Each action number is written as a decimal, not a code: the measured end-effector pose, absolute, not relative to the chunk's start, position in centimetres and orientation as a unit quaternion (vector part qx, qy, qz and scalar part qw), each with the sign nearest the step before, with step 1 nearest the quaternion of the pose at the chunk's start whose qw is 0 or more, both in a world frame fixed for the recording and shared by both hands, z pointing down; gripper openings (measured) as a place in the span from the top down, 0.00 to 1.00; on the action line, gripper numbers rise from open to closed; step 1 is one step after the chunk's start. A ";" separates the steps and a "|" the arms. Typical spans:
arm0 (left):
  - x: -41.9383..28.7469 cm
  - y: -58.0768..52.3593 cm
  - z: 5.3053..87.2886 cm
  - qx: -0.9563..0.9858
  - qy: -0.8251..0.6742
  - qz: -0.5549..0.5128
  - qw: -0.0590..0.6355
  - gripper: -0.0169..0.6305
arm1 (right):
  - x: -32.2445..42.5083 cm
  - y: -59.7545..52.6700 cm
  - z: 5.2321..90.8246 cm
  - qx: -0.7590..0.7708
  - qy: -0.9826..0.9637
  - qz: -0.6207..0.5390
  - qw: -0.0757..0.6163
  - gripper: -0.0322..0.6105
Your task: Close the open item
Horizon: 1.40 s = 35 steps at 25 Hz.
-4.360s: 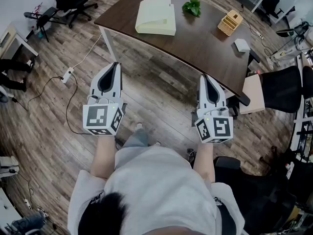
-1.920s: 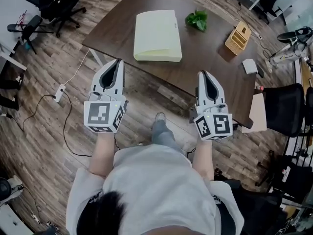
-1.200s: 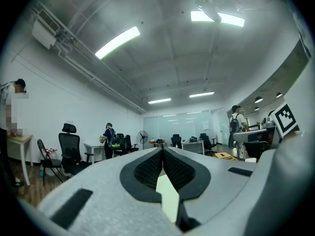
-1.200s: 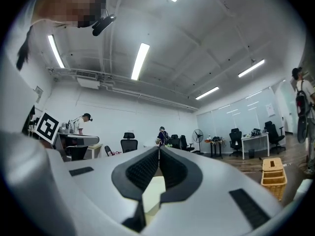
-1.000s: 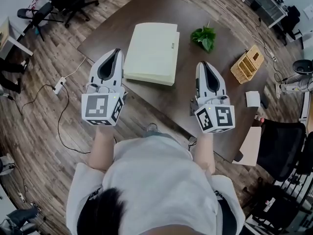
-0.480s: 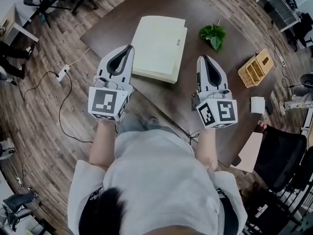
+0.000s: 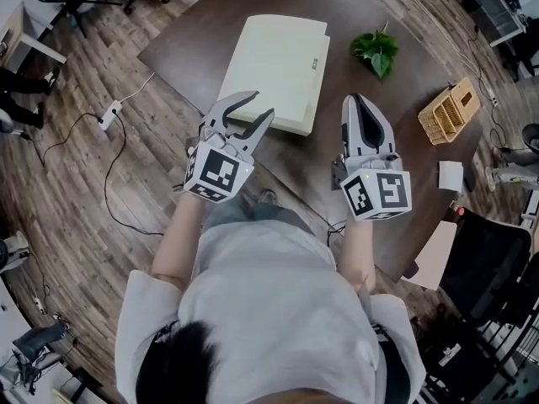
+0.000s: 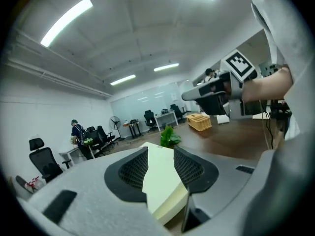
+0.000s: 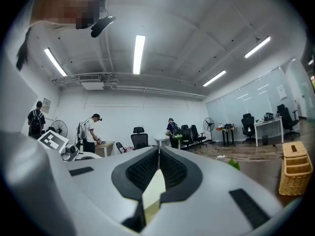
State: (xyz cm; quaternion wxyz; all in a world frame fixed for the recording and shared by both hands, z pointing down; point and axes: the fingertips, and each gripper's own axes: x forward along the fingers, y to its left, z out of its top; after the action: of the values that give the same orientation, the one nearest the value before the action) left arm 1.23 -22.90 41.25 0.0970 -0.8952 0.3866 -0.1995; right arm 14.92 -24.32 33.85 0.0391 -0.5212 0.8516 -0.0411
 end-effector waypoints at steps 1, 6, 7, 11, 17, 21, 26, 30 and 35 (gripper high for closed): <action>1.7 -22.7 42.1 -0.896 0.374 -0.215 0.102 0.75 | 14.8 -24.3 34.1 -0.521 0.851 -0.044 0.038 0.93; 3.4 -22.1 45.9 -0.889 0.334 -0.284 0.132 0.69 | 14.4 -23.8 35.0 -0.521 0.851 -0.054 0.033 0.93; 3.6 -22.1 46.6 -0.886 0.331 -0.294 0.137 0.68 | 14.4 -23.7 35.2 -0.522 0.851 -0.056 0.031 0.93; 4.8 -22.4 48.5 -0.873 0.331 -0.321 0.157 0.68 | 14.8 -23.3 35.7 -0.525 0.849 -0.059 0.027 0.93; 6.1 -23.7 50.7 -0.843 0.337 -0.366 0.205 0.68 | 15.9 -23.1 35.9 -0.532 0.844 -0.060 0.021 0.93; 6.4 -24.5 50.9 -0.830 0.352 -0.371 0.221 0.68 | 16.6 -23.0 36.0 -0.538 0.840 -0.062 0.019 0.93; 7.0 -24.4 50.9 -0.840 0.345 -0.363 0.208 0.82 | 17.3 -23.4 36.3 -0.540 0.839 -0.063 0.018 0.93; 7.4 -24.6 51.0 -0.850 0.344 -0.359 0.173 0.90 | 17.3 -23.6 36.3 -0.537 0.841 -0.062 0.019 0.93; 8.3 -25.0 52.4 -0.852 0.321 -0.389 0.143 0.94 | 17.8 -24.0 36.3 -0.537 0.841 -0.062 0.021 0.93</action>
State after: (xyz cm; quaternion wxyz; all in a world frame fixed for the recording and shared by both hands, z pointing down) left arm 8.30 -25.01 52.43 0.1429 -0.8515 0.3213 -0.3889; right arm 17.79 -24.03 36.34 0.0214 -0.5366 0.8413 -0.0619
